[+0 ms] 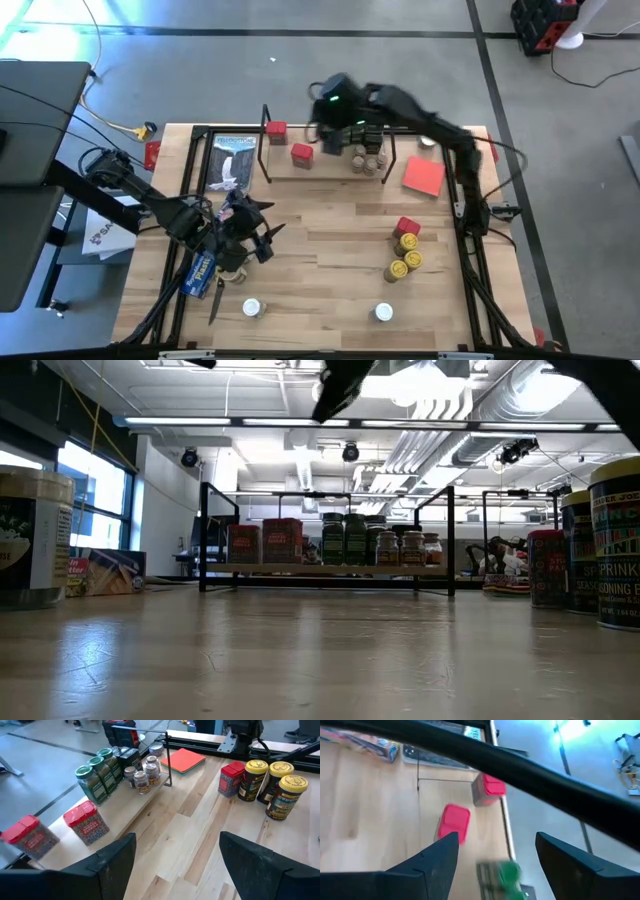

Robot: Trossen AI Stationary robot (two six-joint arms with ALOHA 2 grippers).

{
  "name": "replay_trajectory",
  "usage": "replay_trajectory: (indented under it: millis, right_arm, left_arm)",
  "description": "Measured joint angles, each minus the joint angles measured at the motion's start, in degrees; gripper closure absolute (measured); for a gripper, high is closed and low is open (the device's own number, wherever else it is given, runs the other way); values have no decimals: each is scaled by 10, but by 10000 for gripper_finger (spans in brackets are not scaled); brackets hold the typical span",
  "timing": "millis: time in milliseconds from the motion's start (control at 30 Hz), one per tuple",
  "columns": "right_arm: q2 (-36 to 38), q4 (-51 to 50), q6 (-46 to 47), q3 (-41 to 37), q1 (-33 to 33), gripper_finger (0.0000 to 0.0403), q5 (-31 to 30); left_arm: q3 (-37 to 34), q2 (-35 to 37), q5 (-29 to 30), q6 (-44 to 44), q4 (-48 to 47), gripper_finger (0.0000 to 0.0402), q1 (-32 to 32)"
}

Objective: Shelf spices
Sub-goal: Put the red seasoning can on the shelf aligned with the red seasoning can

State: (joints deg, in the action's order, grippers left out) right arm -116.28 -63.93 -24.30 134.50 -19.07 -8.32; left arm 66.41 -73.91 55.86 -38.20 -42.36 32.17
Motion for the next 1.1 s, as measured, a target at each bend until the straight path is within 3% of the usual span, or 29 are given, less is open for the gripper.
replay_trajectory:
  millis: [167,300,367,433,667,800,900,1100]
  right_arm:
    - [98,-101,20,-11,18,144,-1]
    - [186,-132,54,-78,56,144,3]
    - [239,-124,74,-137,83,144,3]
    - [294,-102,100,-210,111,144,-2]
    - [484,48,234,-506,229,144,-61]
    - [558,159,311,-653,301,144,-104]
    - [589,233,351,-733,347,144,-133]
    - [596,313,404,-814,404,144,-184]
  left_arm:
    - [0,-6,-81,152,89,119,-74]
    - [0,-21,-263,298,197,119,-185]
    - [5,-34,-339,351,216,119,-239]
    - [22,-51,-378,401,204,119,-290]
    - [139,-136,-512,552,74,119,-439]
    - [206,-191,-530,656,-21,119,-491]
    - [234,-228,-529,673,-69,119,-523]
    - [235,-283,-533,739,-79,119,-555]
